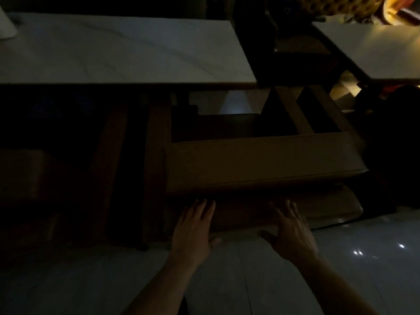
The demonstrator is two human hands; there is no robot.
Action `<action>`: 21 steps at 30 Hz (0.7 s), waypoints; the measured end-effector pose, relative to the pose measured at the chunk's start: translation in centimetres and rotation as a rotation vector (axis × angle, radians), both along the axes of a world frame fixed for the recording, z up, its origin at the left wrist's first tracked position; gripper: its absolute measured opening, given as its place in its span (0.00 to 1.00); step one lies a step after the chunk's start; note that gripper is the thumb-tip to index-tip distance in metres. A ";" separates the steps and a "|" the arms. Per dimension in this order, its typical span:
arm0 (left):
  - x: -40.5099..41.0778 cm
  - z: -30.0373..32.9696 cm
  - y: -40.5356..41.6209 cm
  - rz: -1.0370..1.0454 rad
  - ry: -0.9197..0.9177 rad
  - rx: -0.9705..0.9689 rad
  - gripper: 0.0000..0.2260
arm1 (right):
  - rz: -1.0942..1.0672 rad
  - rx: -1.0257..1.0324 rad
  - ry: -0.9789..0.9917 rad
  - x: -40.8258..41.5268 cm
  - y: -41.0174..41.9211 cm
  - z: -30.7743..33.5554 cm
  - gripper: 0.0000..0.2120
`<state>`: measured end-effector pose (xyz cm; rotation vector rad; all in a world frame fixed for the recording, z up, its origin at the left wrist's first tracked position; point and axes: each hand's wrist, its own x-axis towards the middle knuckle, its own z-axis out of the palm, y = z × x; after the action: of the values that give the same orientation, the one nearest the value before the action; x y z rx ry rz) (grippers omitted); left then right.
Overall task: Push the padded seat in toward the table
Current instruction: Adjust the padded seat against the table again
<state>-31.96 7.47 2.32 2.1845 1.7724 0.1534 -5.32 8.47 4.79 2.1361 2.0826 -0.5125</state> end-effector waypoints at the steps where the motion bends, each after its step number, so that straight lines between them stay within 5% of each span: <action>1: 0.4 -0.4 0.0 0.024 0.017 -0.001 0.42 | 0.026 -0.011 -0.018 0.9 0.8 -0.4 0.46; 5: 1.4 -1.7 -0.3 0.113 0.084 0.008 0.42 | 0.138 -0.048 -0.070 3.8 2.9 -2.6 0.50; 21: 1.3 -2.3 1.2 0.225 0.064 0.088 0.36 | 0.186 0.006 -0.164 3.7 3.8 -4.5 0.40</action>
<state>-30.69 8.63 0.06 2.0638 2.0820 0.2194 -1.63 12.23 0.25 1.8905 2.1621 -0.2986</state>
